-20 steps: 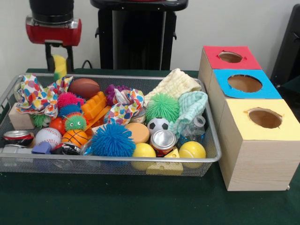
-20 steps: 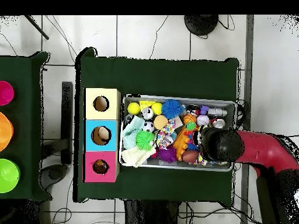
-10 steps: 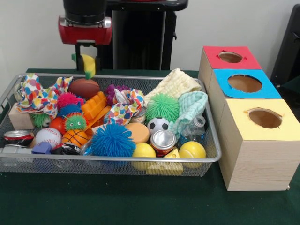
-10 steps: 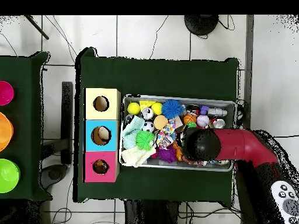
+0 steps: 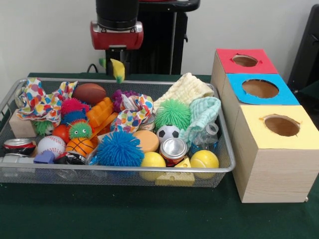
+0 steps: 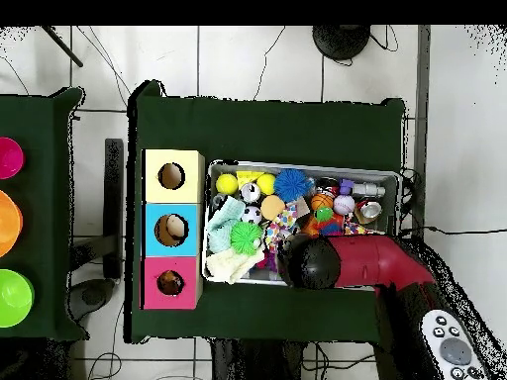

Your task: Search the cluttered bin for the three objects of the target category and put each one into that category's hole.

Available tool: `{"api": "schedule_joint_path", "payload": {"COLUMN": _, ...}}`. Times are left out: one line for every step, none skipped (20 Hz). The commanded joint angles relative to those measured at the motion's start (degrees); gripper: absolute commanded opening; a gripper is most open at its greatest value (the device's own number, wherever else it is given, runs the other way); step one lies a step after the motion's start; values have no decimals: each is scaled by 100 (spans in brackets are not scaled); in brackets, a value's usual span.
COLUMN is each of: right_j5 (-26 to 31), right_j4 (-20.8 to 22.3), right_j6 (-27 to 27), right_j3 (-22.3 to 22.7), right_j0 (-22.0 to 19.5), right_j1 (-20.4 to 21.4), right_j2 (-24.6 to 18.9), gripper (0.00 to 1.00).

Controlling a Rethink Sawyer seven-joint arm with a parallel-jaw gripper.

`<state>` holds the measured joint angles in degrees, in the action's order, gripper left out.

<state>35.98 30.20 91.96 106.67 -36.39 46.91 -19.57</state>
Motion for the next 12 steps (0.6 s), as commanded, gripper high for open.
{"api": "schedule_joint_path", "payload": {"right_j5": -725, "right_j4": -178, "right_j6": 1559, "right_j3": 643, "right_j0": 349, "right_j1": -140, "right_j2": 455, "gripper": 0}}
{"api": "schedule_joint_path", "payload": {"right_j5": -814, "right_j4": -200, "right_j6": 1598, "right_j3": 652, "right_j0": 413, "right_j1": -187, "right_j2": 515, "gripper": 0}}
{"api": "schedule_joint_path", "payload": {"right_j5": -879, "right_j4": -242, "right_j6": 1624, "right_j3": 670, "right_j0": 469, "right_j1": -213, "right_j2": 557, "gripper": 0}}
{"api": "schedule_joint_path", "payload": {"right_j5": -931, "right_j4": -273, "right_j6": 1654, "right_j3": 683, "right_j0": 539, "right_j1": -220, "right_j2": 611, "gripper": 0}}
{"api": "schedule_joint_path", "payload": {"right_j5": -982, "right_j4": -325, "right_j6": 1691, "right_j3": 709, "right_j0": 615, "right_j1": -212, "right_j2": 663, "gripper": 0}}
{"api": "schedule_joint_path", "payload": {"right_j5": -1040, "right_j4": -369, "right_j6": 1743, "right_j3": 746, "right_j0": 702, "right_j1": -199, "right_j2": 729, "gripper": 0}}
{"api": "schedule_joint_path", "payload": {"right_j5": -1099, "right_j4": -406, "right_j6": 1823, "right_j3": 783, "right_j0": 810, "right_j1": -183, "right_j2": 799, "gripper": 0}}
{"api": "schedule_joint_path", "payload": {"right_j5": -1163, "right_j4": -473, "right_j6": 1874, "right_j3": 831, "right_j0": 913, "right_j1": -164, "right_j2": 876, "gripper": 0}}
{"api": "schedule_joint_path", "payload": {"right_j5": -1198, "right_j4": -528, "right_j6": 1933, "right_j3": 858, "right_j0": 1029, "right_j1": -141, "right_j2": 947, "gripper": 0}}
{"api": "schedule_joint_path", "payload": {"right_j5": -1213, "right_j4": -587, "right_j6": 1952, "right_j3": 884, "right_j0": 1122, "right_j1": -103, "right_j2": 1011, "gripper": 0}}
{"api": "schedule_joint_path", "payload": {"right_j5": -1229, "right_j4": -646, "right_j6": 1971, "right_j3": 909, "right_j0": 1214, "right_j1": -65, "right_j2": 1075, "gripper": 0}}
{"api": "schedule_joint_path", "payload": {"right_j5": -1217, "right_j4": -709, "right_j6": 1954, "right_j3": 922, "right_j0": 1283, "right_j1": -24, "right_j2": 1132, "gripper": 0}}
